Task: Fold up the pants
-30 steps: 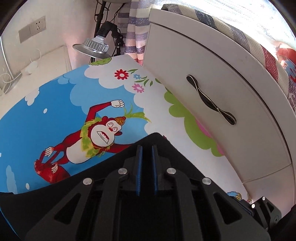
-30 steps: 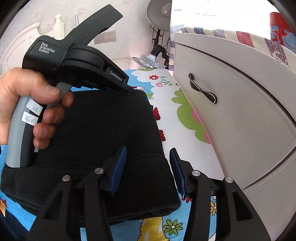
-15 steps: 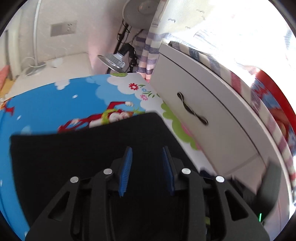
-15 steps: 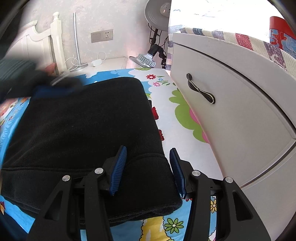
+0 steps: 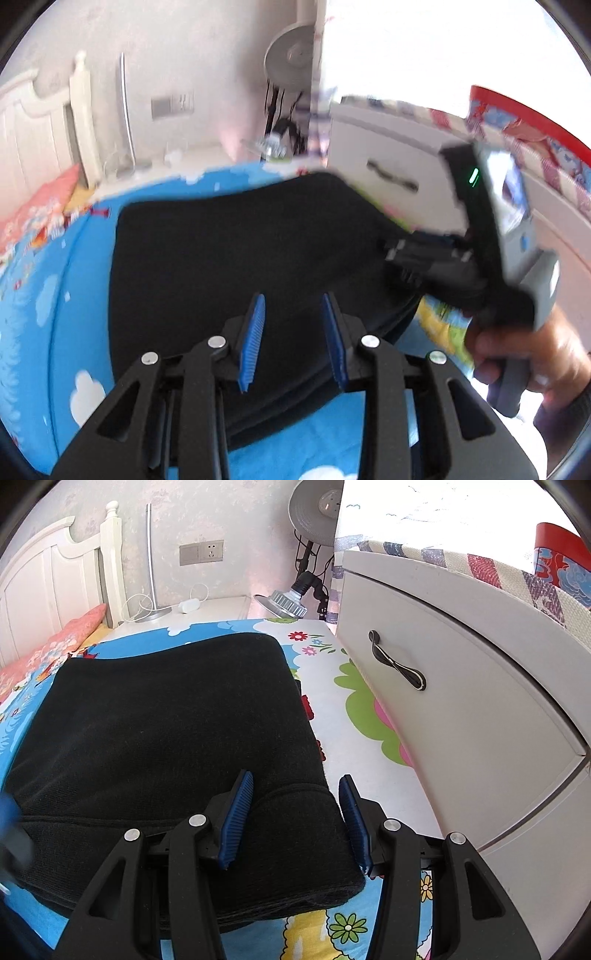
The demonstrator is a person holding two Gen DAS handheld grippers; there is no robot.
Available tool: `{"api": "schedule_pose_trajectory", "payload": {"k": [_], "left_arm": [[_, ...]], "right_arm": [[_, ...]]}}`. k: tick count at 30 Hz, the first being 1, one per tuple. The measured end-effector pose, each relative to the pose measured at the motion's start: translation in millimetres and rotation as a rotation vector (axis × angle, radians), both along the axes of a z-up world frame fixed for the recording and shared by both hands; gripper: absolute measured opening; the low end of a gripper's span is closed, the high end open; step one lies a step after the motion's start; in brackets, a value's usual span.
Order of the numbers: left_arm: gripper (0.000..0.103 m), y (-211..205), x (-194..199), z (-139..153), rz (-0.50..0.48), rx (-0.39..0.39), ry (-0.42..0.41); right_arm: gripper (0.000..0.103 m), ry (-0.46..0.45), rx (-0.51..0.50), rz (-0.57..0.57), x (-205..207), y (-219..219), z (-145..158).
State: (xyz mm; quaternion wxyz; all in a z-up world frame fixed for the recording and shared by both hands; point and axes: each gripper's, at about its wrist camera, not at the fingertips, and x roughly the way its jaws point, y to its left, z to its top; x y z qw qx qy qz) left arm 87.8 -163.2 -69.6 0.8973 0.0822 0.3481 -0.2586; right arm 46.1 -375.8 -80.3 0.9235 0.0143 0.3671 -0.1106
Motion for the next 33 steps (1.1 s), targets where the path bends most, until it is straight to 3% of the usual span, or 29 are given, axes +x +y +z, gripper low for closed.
{"api": "schedule_pose_trajectory", "payload": {"k": [1, 2, 9, 12, 15, 17, 20, 24, 27, 33], "left_arm": [[0.034, 3, 4, -11, -0.010, 0.005, 0.040], [0.034, 6, 2, -11, -0.010, -0.011, 0.025], [0.034, 17, 4, 10, 0.012, -0.095, -0.006], [0.032, 8, 22, 25, -0.016, -0.136, 0.004], [0.033, -27, 56, 47, -0.077, -0.114, -0.045], [0.032, -65, 89, 54, -0.108, -0.059, -0.027], [0.021, -117, 143, 48, -0.146, -0.018, 0.060], [0.017, -162, 203, 13, -0.157, 0.087, 0.223], [0.018, -178, 207, -6, -0.187, 0.162, 0.201], [0.018, -176, 207, -9, -0.178, 0.156, 0.194]], "right_arm": [[0.046, 0.000, -0.003, -0.002, 0, 1, 0], [0.046, -0.001, -0.010, -0.004, 0, 2, 0], [0.047, -0.011, 0.011, -0.010, -2, 0, 0], [0.048, -0.019, 0.029, -0.018, -3, -2, 0], [0.048, -0.016, 0.023, -0.018, -3, -1, 0], [0.048, -0.015, 0.018, -0.016, -2, -1, 1], [0.048, -0.014, 0.012, -0.020, -3, 0, 0], [0.048, -0.016, 0.015, -0.033, -3, 0, 0], [0.048, -0.014, 0.047, -0.042, -1, -5, -1], [0.049, -0.035, 0.035, -0.071, -10, -1, 14]]}}
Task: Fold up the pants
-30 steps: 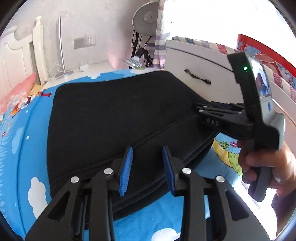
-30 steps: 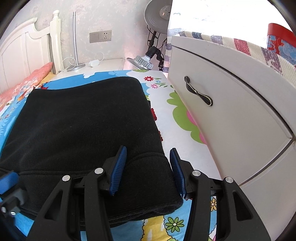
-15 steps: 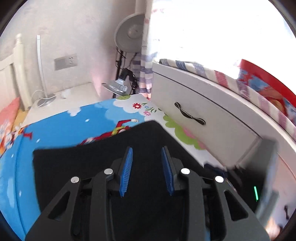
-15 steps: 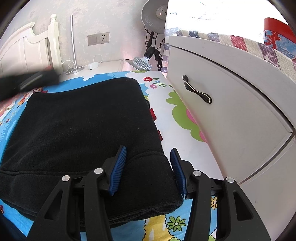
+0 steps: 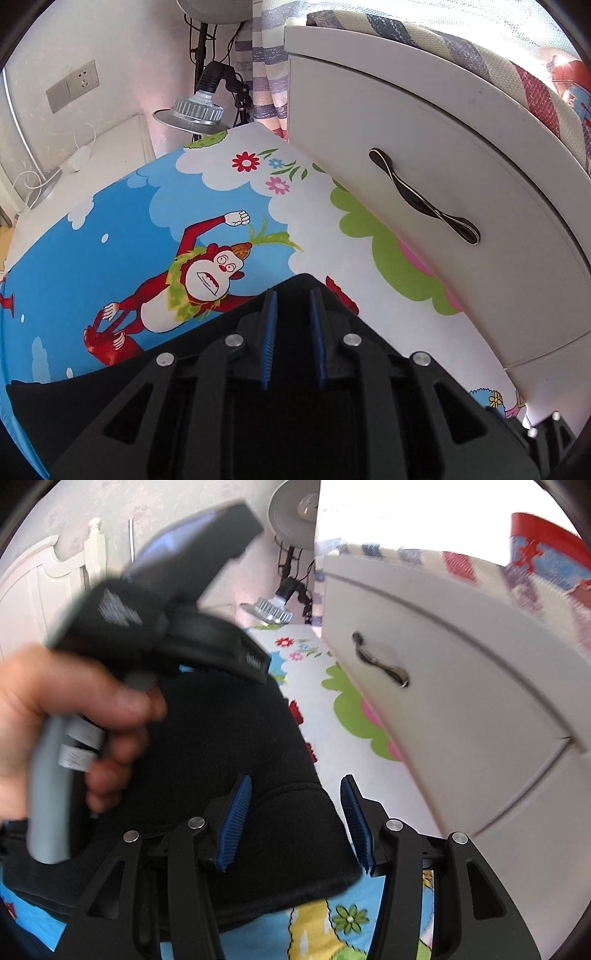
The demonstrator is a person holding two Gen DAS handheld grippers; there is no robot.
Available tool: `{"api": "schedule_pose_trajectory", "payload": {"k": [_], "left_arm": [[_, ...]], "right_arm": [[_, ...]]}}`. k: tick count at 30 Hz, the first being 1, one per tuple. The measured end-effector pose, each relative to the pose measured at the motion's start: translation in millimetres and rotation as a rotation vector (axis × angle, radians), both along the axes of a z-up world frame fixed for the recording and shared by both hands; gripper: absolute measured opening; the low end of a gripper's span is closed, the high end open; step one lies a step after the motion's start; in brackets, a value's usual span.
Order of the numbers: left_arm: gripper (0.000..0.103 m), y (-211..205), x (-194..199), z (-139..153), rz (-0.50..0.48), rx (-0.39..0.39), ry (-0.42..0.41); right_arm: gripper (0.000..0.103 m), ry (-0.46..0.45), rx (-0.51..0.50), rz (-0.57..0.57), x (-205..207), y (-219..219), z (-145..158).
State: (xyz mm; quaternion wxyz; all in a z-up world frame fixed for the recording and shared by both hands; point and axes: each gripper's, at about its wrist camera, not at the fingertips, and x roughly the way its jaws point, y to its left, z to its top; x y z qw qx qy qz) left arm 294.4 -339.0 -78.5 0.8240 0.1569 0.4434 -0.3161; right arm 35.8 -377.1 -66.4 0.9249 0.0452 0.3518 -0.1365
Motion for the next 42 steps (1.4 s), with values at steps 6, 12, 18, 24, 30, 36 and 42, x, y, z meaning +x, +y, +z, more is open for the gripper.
{"api": "schedule_pose_trajectory", "payload": {"k": [6, 12, 18, 24, 30, 36, 42], "left_arm": [[0.018, 1, 0, -1, 0.004, -0.010, -0.005], [0.019, 18, -16, 23, 0.029, -0.101, -0.050], [0.018, 81, -88, 43, 0.071, -0.186, -0.119], [0.018, 122, -153, 24, 0.078, -0.157, -0.162], [0.019, 120, -158, 0, 0.060, -0.109, -0.153], [0.039, 136, -157, 14, 0.091, -0.175, -0.130], [0.078, 154, -172, 39, 0.109, -0.223, -0.152]], "right_arm": [[0.053, 0.008, -0.009, -0.017, -10, 6, -5], [0.059, 0.025, 0.002, -0.021, -9, 3, -8], [0.059, 0.014, 0.006, -0.033, -12, 4, -11], [0.061, 0.016, 0.008, -0.030, -12, 6, -11], [0.064, 0.020, -0.016, -0.039, -11, 9, -11], [0.076, 0.027, -0.030, -0.064, -13, 8, -10], [0.085, 0.032, -0.017, -0.107, -20, 6, -2]]}}
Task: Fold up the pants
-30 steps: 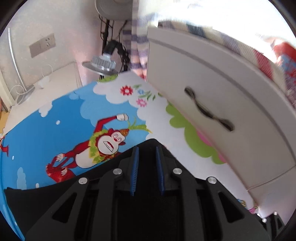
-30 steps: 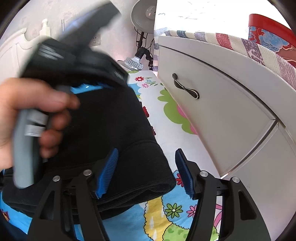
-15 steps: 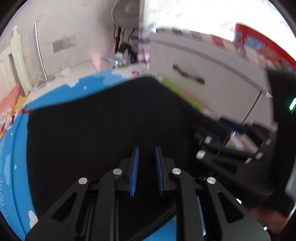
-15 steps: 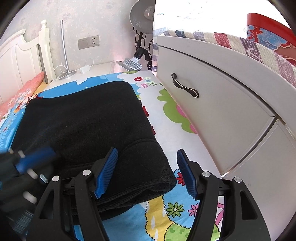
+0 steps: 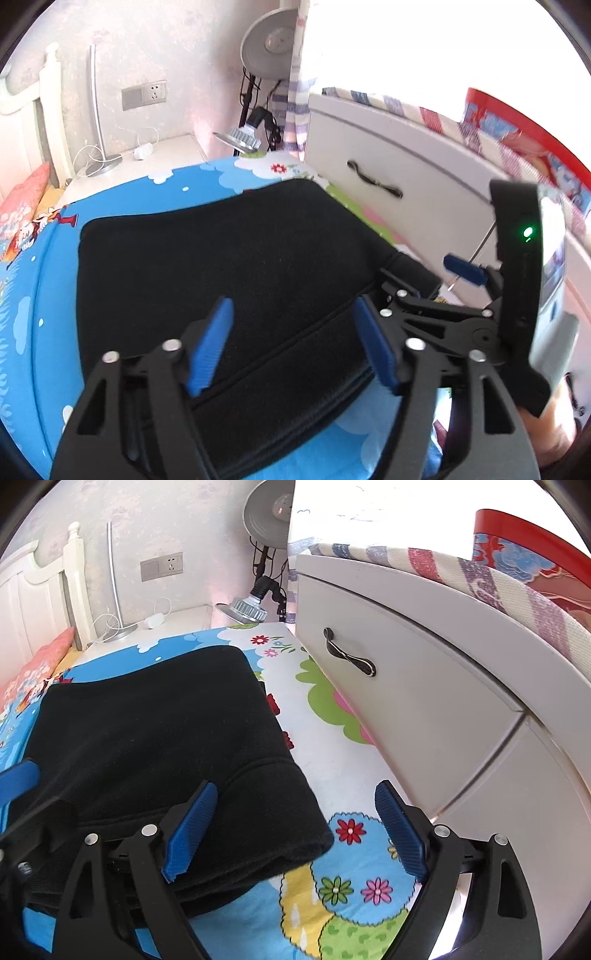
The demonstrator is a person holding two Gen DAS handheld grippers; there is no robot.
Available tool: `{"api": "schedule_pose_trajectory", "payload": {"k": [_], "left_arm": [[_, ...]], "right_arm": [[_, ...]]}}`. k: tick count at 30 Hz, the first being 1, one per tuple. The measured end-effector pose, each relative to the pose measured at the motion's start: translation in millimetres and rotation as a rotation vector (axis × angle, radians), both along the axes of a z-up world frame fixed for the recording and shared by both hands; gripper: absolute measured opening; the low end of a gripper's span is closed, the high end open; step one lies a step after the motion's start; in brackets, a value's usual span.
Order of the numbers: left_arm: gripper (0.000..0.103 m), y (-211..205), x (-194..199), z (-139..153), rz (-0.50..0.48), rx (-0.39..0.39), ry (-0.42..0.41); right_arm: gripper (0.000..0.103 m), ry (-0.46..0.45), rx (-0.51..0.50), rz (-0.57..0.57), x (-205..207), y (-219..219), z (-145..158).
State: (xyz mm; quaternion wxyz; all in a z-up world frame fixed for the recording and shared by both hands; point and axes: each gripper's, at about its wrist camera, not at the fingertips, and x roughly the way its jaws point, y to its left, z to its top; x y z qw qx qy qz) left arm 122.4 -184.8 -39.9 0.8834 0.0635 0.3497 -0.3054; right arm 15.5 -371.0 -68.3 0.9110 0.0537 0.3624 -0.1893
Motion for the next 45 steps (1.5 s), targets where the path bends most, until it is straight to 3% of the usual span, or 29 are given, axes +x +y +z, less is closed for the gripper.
{"api": "schedule_pose_trajectory", "payload": {"k": [8, 13, 18, 21, 29, 45], "left_arm": [[0.101, 24, -7, 15, 0.107, 0.037, -0.020], [0.101, 33, -15, 24, 0.144, 0.071, -0.058], [0.101, 41, -18, 28, 0.117, 0.019, -0.040], [0.101, 40, -20, 29, 0.144, 0.053, -0.065], [0.101, 47, -14, 25, 0.132, 0.006, 0.009], [0.101, 39, -17, 22, 0.112, 0.015, 0.004]], "right_arm": [[0.088, 0.025, 0.009, -0.015, -27, 18, 16], [0.088, 0.024, 0.022, 0.000, -36, 28, 22], [0.088, 0.017, 0.022, 0.013, -38, 34, 29], [0.088, 0.017, 0.023, 0.016, -38, 35, 29], [0.088, 0.023, 0.019, 0.022, -37, 37, 27], [0.088, 0.021, 0.022, 0.022, -38, 38, 26]]}}
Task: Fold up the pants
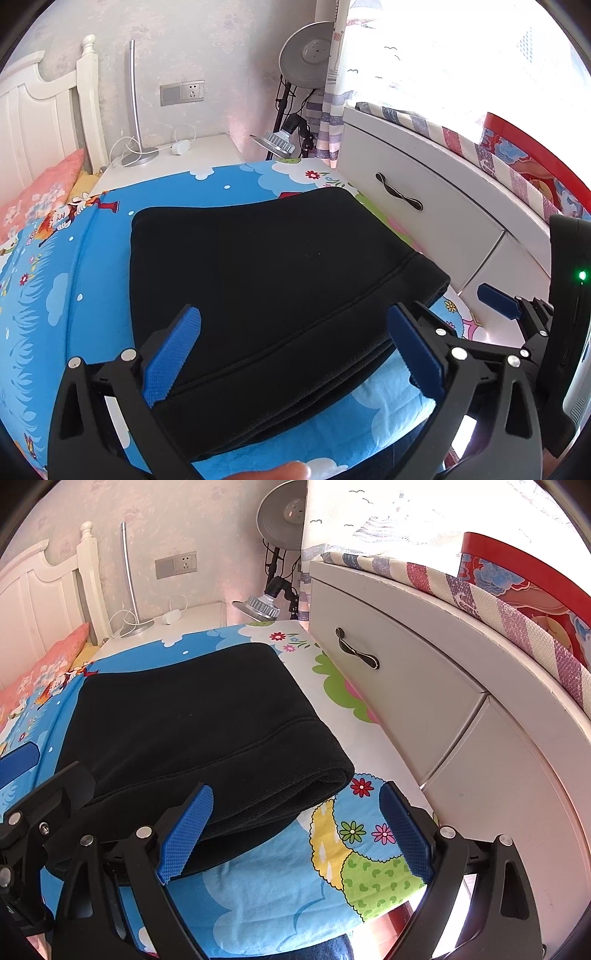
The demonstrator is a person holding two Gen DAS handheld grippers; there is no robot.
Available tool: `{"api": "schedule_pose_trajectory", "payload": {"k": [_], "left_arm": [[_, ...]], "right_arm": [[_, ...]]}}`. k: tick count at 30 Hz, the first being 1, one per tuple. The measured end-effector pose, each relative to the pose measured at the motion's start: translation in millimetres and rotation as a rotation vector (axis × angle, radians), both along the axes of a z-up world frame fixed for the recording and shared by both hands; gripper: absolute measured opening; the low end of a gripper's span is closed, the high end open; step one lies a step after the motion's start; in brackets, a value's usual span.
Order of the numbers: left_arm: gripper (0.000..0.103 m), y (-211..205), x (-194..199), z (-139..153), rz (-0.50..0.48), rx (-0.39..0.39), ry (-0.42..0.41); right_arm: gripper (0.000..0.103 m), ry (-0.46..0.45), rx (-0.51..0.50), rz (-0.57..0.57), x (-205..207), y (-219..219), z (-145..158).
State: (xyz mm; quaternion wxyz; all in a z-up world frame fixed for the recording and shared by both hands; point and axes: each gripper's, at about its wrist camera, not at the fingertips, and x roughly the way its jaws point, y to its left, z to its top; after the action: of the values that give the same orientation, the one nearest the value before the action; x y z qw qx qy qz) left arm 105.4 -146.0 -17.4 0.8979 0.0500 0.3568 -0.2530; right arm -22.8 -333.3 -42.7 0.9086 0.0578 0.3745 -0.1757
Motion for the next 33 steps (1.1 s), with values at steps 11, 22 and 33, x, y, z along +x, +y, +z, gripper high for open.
{"api": "schedule_pose_trajectory", "payload": {"k": [11, 22, 33], "left_arm": [[0.101, -0.8, 0.2, 0.3, 0.000, 0.001, -0.001], [0.101, -1.8, -0.1, -0.2, 0.001, 0.001, 0.003], [0.101, -2.8, 0.0, 0.3, 0.001, 0.001, 0.001]], "right_arm": [[0.088, -0.001, 0.006, 0.003, 0.4, -0.9, -0.7], [0.088, 0.000, 0.012, 0.001, -1.5, 0.7, -2.5], [0.088, 0.001, 0.016, 0.002, -1.5, 0.8, -3.3]]}}
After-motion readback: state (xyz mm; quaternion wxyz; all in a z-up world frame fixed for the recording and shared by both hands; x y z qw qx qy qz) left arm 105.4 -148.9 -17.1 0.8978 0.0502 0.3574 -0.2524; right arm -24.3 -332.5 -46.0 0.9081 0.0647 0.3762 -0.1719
